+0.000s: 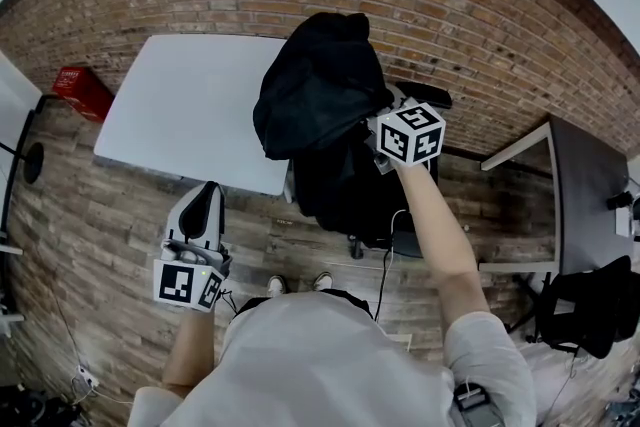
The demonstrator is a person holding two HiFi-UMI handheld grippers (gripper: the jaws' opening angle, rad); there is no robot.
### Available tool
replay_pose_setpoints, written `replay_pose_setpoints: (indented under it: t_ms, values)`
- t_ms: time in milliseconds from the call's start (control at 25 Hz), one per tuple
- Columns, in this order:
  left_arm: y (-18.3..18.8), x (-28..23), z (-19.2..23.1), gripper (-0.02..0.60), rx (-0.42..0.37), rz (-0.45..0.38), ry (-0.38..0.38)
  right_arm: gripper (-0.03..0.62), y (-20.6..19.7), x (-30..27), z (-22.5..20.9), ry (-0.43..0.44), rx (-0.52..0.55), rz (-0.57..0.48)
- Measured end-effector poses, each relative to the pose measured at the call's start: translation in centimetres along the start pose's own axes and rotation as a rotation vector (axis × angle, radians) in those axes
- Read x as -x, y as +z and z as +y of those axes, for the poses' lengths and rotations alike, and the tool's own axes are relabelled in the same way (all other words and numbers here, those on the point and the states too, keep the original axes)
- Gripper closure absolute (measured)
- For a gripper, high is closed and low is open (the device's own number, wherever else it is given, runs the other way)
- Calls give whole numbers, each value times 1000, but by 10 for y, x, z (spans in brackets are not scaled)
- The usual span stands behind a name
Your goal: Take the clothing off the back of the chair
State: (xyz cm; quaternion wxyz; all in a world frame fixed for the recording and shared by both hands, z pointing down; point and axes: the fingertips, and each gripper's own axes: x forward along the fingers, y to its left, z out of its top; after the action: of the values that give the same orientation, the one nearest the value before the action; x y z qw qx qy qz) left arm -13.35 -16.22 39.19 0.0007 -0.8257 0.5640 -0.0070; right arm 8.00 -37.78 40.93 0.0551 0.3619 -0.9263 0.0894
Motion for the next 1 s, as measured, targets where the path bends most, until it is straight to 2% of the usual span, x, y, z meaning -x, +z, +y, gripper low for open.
replay_pose_setpoints:
  t_ms: [640, 1000]
  values:
    - [21, 2, -4, 543, 3, -70, -41, 468, 97, 34, 30, 43, -156, -226]
    - [27, 5, -13, 543, 21, -99, -68, 467, 154, 70, 51, 62, -160, -323]
